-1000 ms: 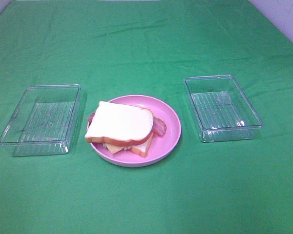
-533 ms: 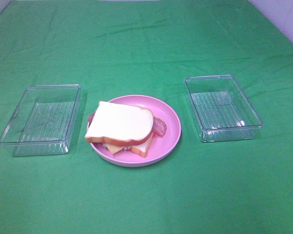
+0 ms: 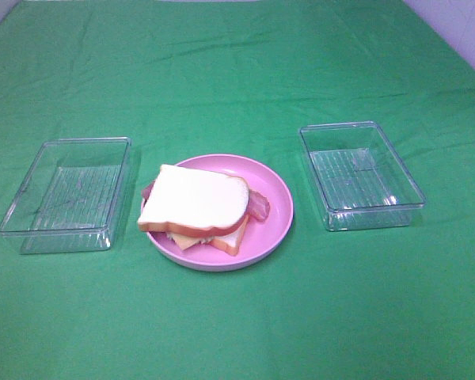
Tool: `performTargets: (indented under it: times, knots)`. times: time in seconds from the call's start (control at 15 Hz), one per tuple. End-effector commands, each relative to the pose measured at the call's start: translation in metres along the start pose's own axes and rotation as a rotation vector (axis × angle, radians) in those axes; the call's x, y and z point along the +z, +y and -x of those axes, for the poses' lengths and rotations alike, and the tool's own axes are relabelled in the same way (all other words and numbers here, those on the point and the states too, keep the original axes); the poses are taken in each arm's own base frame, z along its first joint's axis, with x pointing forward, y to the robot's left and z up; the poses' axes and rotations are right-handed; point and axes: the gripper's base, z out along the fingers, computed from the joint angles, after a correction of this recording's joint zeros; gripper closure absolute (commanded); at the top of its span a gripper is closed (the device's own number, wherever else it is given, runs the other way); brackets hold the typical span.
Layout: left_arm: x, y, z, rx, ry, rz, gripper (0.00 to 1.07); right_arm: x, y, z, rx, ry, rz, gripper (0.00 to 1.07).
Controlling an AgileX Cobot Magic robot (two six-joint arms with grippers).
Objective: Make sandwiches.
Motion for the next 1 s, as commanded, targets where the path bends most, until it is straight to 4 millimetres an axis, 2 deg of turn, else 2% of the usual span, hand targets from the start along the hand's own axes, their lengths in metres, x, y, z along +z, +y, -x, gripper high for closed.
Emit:
performTargets:
  times: [0.07, 1.0]
  knots:
    - [-0.0025, -0.0008, -0.0012, -0.019, -0.031, 0.030, 0.43, -0.0097, 0.0023, -0.0088, -0.020, -0.082, -0.010, 0.36]
    - [-0.0027, -0.0004, -0.0013, 0.000, -0.030, -0.012, 0.43, -0.0137, 0.0035, -0.0124, -0.025, -0.120, -0.008, 0.36]
